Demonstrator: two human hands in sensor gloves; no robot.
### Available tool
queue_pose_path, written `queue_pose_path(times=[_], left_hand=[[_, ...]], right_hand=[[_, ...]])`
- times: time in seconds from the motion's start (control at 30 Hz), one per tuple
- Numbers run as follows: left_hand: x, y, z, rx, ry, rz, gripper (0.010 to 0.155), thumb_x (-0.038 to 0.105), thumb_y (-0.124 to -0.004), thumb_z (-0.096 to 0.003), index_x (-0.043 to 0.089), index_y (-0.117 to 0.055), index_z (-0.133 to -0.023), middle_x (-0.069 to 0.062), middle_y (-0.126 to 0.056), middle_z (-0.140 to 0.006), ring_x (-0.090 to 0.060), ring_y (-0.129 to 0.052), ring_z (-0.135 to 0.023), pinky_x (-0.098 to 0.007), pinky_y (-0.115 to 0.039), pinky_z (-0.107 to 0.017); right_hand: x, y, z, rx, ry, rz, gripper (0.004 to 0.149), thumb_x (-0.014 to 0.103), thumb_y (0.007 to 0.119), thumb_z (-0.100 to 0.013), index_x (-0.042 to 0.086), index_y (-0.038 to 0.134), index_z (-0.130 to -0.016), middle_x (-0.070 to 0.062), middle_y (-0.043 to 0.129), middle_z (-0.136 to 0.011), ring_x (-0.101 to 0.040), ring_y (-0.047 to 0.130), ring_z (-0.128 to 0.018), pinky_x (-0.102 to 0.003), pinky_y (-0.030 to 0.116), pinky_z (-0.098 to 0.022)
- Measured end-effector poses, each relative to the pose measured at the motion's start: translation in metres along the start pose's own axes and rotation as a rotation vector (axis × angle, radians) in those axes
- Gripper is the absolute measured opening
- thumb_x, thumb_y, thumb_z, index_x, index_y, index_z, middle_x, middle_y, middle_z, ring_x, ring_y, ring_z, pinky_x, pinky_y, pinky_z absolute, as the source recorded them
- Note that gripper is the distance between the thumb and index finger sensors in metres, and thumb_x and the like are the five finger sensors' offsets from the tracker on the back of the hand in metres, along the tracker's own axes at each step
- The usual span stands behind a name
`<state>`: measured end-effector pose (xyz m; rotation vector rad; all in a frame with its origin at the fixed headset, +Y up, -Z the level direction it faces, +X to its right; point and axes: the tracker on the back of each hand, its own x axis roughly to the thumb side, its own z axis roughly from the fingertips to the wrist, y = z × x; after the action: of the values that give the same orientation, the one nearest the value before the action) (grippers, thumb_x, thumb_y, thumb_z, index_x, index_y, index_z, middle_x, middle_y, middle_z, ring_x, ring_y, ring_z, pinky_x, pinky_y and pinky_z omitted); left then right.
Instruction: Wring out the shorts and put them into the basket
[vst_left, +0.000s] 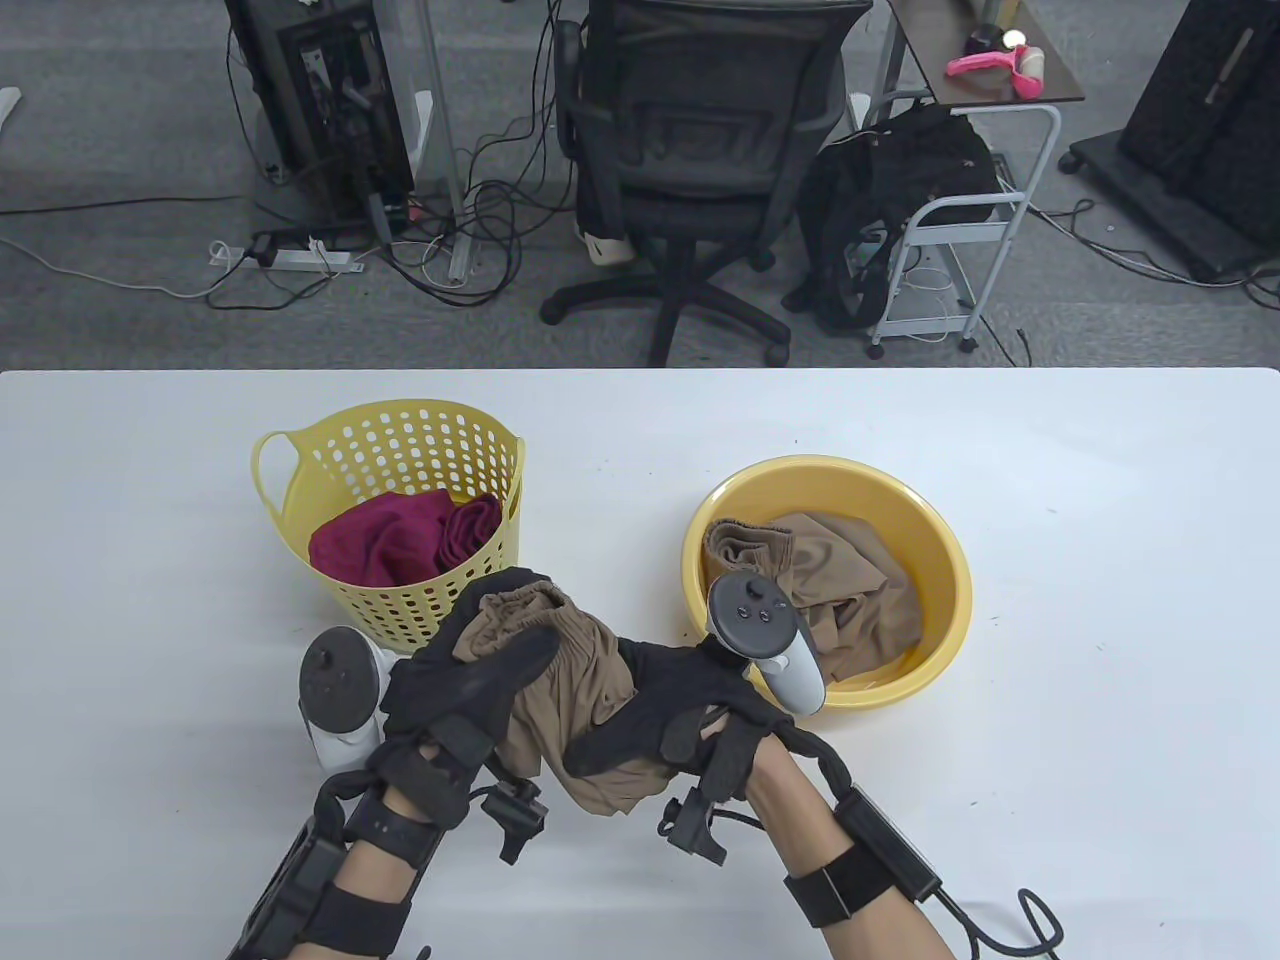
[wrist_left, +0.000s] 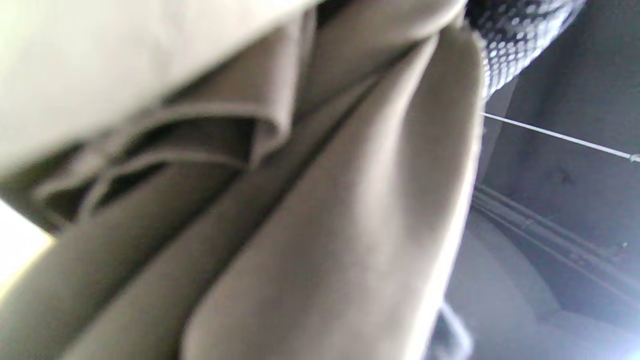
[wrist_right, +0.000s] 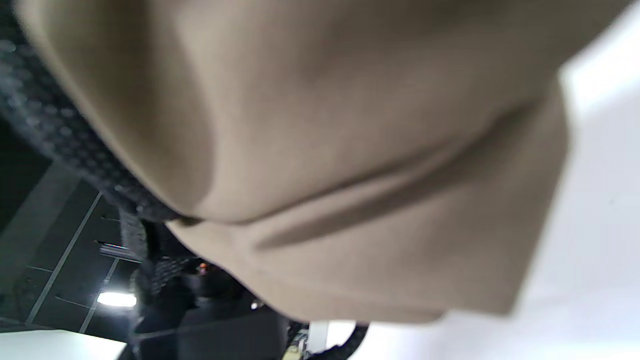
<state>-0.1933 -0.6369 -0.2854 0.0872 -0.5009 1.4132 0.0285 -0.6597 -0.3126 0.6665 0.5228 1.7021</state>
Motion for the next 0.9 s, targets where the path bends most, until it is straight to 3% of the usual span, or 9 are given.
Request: queue_pose_path(times=[0.3,0.9], left_hand=[[-0.005,-0.001,0.005,0.026,0.048,-0.157,0.061,0.058,-0.083,-0.0583,0.022,-0.059,-0.102,-0.017,-0.073,-0.100,-0.045,-0.081,-0.088,-0.073,-0.055,-0.064],[-0.013,-0.003,0.007,0.058,0.140,-0.360,0.057,0.058,-0.082,-0.0595,0.013,-0.069,-0.094,-0.020,-0.090,-0.083,-0.033,-0.104,-0.058,-0.062,-0.079,-0.051]], right_hand=[[0.015,0.000,0.004,-0.094,0.026,0.316,0.079,0.046,0.109,-0.030,0.008,0.070,-0.087,0.000,0.089,-0.063,-0.015,0.093,-0.033,-0.028,0.083,-0.024],[0.041,0.018,0.010,-0.263,-0.027,0.967,0.075,0.045,0.110,-0.027,0.009,0.075,-0.083,0.002,0.091,-0.058,-0.014,0.093,-0.030,-0.029,0.083,-0.022]])
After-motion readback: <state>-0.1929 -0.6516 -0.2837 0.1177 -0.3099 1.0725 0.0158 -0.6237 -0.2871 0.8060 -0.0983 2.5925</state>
